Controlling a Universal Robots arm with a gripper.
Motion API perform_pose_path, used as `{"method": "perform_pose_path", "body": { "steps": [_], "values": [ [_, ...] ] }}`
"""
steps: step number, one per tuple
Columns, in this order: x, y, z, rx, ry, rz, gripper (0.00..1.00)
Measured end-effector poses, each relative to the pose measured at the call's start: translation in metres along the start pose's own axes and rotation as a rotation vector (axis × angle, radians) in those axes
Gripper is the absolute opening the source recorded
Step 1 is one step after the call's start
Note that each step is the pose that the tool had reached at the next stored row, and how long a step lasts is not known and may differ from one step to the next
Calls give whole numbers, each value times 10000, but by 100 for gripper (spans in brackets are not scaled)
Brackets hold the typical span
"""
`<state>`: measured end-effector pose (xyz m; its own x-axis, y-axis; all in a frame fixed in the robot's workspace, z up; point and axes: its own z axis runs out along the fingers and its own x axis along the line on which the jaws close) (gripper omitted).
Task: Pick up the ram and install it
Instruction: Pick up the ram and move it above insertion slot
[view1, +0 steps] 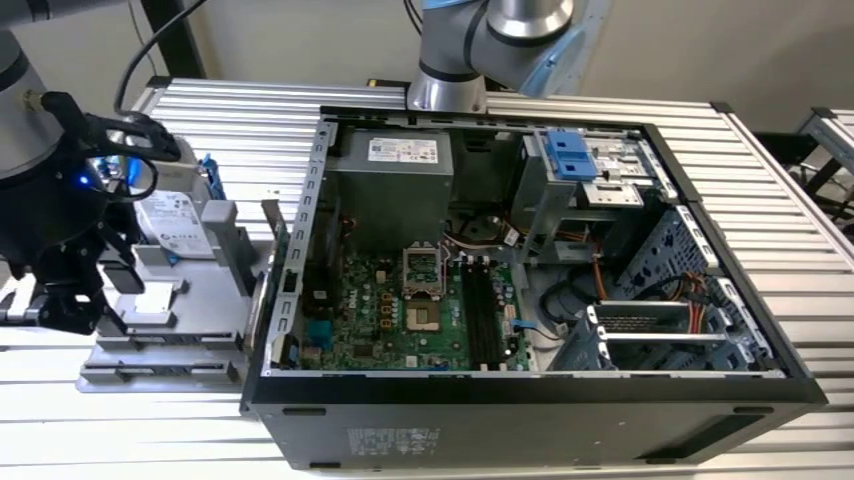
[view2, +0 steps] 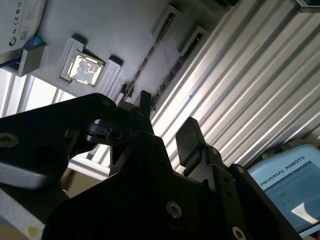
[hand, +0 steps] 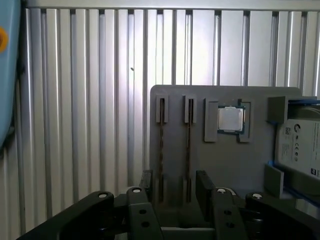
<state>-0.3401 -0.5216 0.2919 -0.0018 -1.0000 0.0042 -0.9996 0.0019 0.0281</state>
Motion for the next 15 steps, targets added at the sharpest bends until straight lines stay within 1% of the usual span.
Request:
{"method": "perform_pose_path", "body": {
  "steps": [7, 15],
  "values": [
    [-24, -6, 100, 0, 7, 5, 100],
    [-26, -9, 218, 1, 11, 5, 100]
  ]
}}
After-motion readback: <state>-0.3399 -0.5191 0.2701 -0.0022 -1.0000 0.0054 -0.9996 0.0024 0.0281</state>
